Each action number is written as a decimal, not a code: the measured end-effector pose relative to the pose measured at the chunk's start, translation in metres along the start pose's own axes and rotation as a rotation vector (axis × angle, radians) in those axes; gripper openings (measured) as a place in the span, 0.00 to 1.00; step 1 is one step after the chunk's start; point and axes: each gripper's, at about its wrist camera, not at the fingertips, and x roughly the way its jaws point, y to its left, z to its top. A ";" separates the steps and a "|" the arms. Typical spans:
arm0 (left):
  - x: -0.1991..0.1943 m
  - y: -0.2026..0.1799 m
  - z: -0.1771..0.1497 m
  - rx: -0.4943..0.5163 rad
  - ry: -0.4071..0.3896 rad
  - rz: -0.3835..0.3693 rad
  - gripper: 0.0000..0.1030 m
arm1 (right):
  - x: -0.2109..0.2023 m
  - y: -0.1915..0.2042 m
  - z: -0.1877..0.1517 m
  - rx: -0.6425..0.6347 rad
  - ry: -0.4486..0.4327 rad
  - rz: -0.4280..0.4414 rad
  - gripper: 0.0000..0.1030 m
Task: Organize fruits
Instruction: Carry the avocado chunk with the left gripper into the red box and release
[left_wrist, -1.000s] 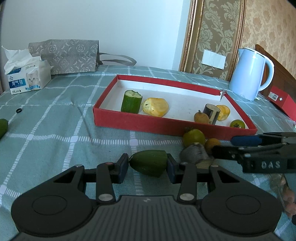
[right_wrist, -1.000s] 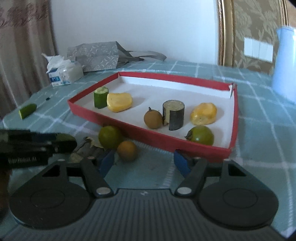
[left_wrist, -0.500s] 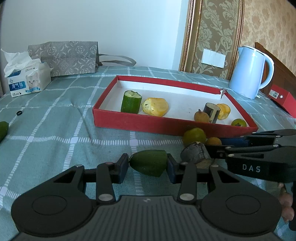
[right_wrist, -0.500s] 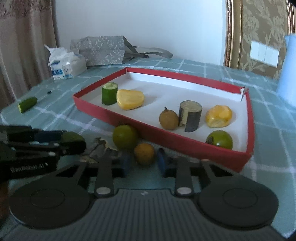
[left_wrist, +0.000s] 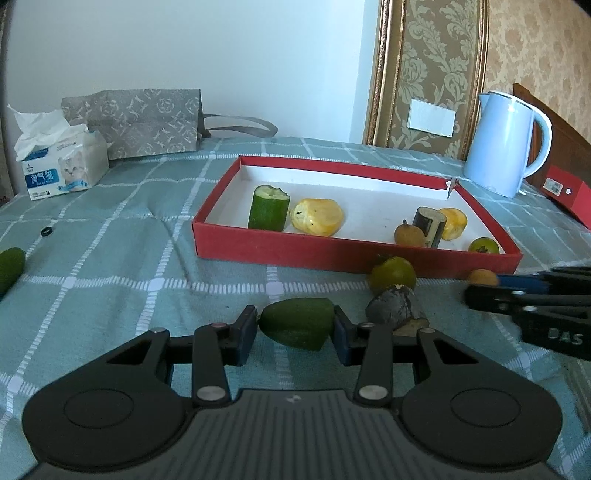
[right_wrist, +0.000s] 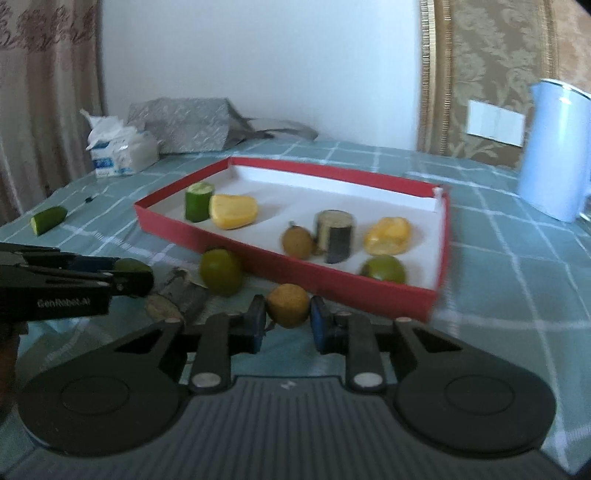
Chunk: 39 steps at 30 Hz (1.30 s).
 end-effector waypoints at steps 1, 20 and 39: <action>-0.001 0.000 0.000 0.003 -0.005 0.006 0.40 | -0.002 -0.005 -0.002 0.016 0.000 -0.001 0.24; 0.003 -0.021 0.042 0.035 -0.074 0.005 0.40 | -0.013 -0.002 -0.015 -0.001 -0.025 -0.050 0.24; 0.097 -0.070 0.082 0.160 -0.025 -0.008 0.40 | -0.003 -0.006 -0.014 0.017 0.020 -0.029 0.24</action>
